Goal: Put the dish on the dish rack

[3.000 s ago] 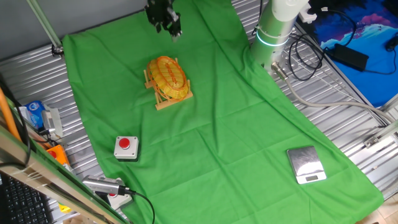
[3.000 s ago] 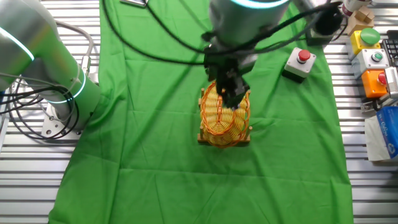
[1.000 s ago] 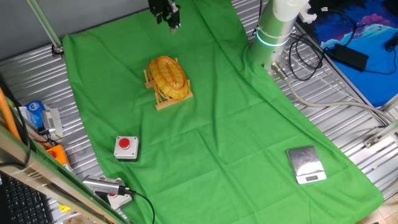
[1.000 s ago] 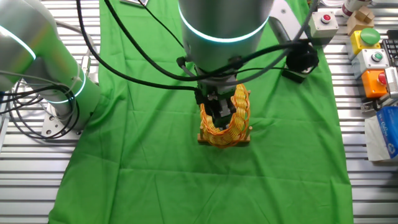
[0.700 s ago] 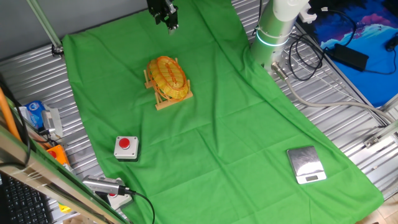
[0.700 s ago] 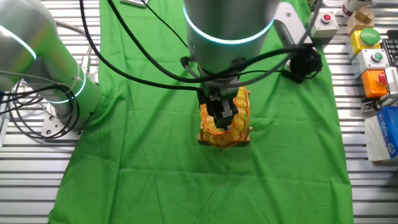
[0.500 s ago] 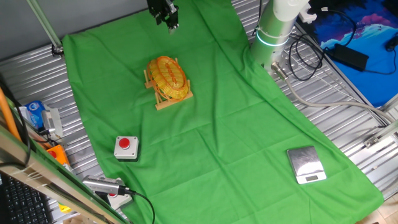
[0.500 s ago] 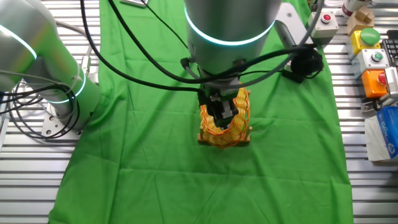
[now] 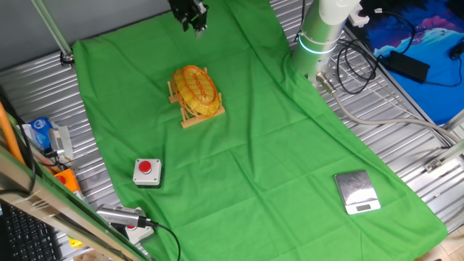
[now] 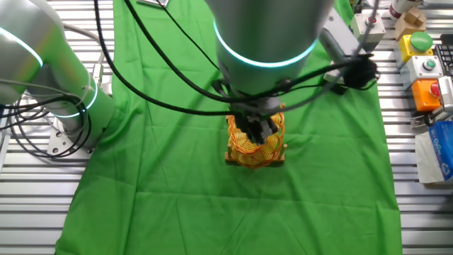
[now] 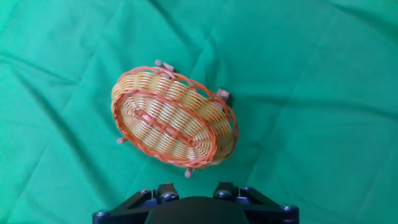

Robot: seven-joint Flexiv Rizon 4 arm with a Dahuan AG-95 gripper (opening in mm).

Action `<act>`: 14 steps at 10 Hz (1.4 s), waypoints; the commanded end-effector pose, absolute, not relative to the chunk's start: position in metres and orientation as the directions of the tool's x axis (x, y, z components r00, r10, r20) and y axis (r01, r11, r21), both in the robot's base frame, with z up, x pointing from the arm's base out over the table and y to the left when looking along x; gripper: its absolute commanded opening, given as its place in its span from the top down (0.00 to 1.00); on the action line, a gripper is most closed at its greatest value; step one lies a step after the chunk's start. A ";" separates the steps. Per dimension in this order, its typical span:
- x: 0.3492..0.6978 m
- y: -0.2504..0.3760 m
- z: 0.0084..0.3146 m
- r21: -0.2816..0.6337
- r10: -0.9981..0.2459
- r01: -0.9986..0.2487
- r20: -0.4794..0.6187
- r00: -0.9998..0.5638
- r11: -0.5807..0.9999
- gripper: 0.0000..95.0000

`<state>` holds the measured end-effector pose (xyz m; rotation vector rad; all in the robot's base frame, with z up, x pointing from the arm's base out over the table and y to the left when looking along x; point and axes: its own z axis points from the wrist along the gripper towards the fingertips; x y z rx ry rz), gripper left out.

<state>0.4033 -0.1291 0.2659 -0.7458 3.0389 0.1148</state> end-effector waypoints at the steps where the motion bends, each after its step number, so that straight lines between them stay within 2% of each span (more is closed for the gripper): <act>1: 0.421 -0.148 0.270 0.084 -0.488 -0.489 -0.033 -0.872 0.868 0.60; 6: 0.457 -0.166 0.251 0.098 -0.514 -0.514 -0.027 -0.857 0.852 0.60; 14: 0.471 -0.165 0.217 0.100 -0.563 -0.562 -0.019 -0.826 0.821 0.60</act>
